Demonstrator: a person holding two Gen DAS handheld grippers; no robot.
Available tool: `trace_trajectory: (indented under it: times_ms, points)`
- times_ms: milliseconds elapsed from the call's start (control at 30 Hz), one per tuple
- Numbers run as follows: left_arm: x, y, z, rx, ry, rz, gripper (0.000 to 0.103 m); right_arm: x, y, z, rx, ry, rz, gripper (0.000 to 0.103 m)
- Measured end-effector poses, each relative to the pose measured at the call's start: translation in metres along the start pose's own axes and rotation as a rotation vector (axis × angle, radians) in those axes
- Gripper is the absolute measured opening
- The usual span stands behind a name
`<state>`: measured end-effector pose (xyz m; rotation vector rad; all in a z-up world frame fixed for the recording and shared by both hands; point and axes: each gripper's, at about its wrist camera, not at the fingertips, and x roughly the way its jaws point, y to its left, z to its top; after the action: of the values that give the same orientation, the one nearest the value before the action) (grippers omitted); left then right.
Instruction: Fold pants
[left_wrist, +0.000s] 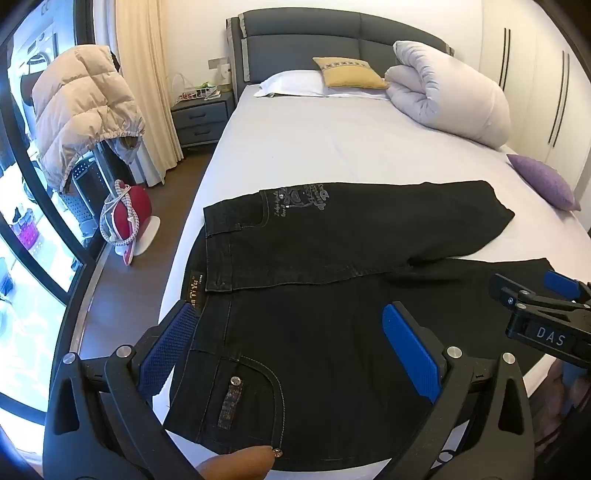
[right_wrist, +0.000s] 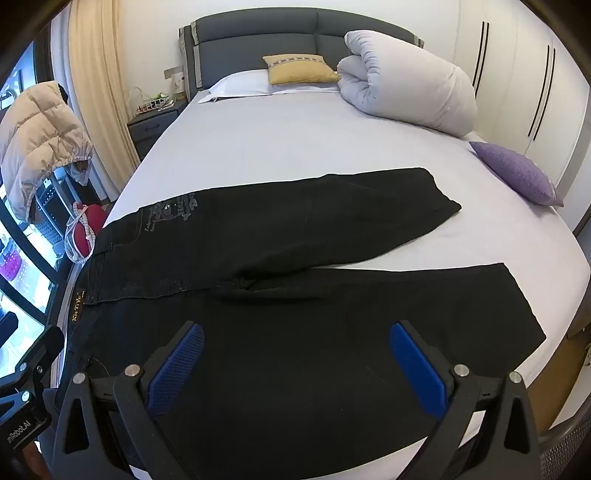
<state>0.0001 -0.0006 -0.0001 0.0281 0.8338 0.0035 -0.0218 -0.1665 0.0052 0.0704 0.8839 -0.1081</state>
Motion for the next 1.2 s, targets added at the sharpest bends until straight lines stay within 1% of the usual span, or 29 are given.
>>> trace_trajectory:
  times_ms: [367,400,500,1200]
  points:
    - [-0.005,0.001,-0.002,-0.018,-0.01,-0.007,0.103,0.002,0.002,-0.003,-0.005,0.006,-0.006,0.103]
    - [0.004,0.003,-0.001,-0.006,0.008,-0.01,0.103,0.002,0.002,-0.003,-0.005,0.006,-0.005,0.103]
    - [0.006,0.001,0.0,-0.007,0.011,-0.009,0.103,0.003,0.003,-0.004,-0.005,0.006,-0.005,0.103]
    - [0.007,0.003,-0.004,-0.015,0.011,-0.013,0.103,0.003,0.004,-0.006,-0.007,0.008,-0.001,0.103]
